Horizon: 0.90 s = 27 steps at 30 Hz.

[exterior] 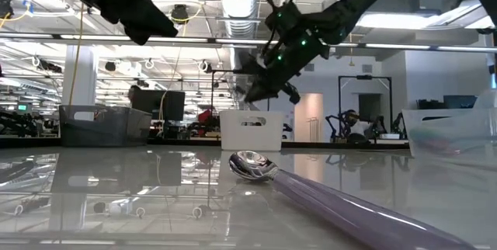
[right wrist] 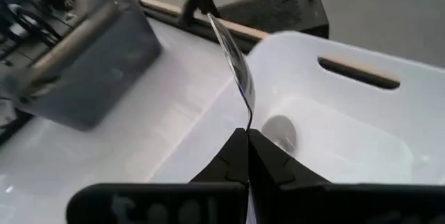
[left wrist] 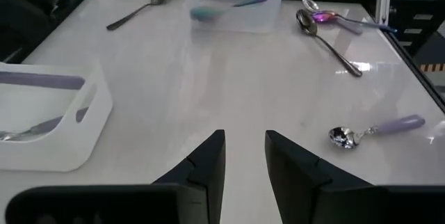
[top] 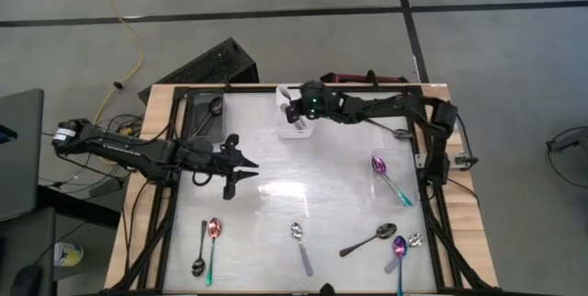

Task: Sort silverware by color (type)
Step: Put the purple spoon into the white bin, then put the blue spoon into the transparent bin

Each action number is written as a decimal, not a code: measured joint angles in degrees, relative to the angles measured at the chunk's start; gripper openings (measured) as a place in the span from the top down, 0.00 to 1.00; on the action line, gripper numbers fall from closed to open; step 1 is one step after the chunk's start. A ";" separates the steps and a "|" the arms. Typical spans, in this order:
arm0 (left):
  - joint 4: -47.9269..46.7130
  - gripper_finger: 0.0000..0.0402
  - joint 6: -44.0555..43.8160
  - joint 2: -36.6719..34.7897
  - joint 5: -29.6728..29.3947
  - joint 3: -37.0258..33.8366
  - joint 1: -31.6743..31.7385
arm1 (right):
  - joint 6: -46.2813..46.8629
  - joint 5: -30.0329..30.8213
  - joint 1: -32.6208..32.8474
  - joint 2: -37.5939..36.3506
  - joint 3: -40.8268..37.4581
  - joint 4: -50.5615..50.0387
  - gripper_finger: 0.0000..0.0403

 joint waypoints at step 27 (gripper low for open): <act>-1.19 0.78 1.76 0.00 -0.54 -0.02 -0.14 | -3.13 -22.32 -4.70 -10.32 0.02 -8.72 0.49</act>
